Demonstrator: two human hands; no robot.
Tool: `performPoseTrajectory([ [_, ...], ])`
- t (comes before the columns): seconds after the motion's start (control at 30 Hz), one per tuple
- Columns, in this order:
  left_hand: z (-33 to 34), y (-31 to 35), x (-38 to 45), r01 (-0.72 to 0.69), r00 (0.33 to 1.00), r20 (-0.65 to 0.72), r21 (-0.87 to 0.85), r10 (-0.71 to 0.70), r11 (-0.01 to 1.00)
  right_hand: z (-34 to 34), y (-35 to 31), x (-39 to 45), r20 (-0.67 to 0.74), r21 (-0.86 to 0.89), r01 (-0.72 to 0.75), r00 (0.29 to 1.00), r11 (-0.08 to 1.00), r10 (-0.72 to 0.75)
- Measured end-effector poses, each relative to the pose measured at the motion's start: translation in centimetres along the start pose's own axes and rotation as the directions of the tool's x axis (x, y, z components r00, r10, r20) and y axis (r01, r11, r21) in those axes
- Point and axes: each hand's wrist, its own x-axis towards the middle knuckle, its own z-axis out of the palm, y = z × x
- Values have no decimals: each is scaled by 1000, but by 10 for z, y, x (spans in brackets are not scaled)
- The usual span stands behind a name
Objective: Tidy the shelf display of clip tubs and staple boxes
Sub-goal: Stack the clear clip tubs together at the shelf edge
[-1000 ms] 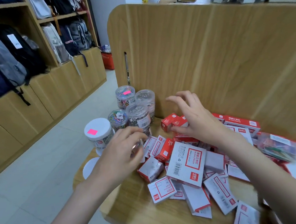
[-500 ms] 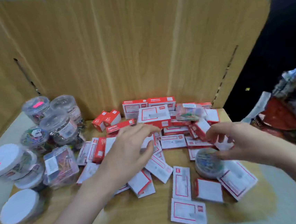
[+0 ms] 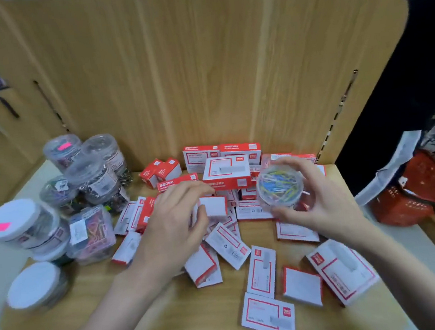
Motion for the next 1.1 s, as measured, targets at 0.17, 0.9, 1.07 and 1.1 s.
performPoseTrajectory([
  [0.17, -32, -18, -15, 127, 988, -103, 115, -116, 985, 35, -20, 49, 109, 101, 122, 985, 987, -133],
  [0.9, -132, -103, -81, 652, 753, -323, 249, -573, 716, 242, -121, 194, 437, -150, 524, 796, 838, -419],
  [1.07, -132, -109, -82, 625, 769, -326, 195, -551, 756, 258, -110, 197, 440, -260, 563, 792, 785, -423],
  [1.1, -132, -110, -81, 628, 764, -326, 183, -556, 756, 259, -109, 197, 454, -259, 569, 785, 780, -422],
])
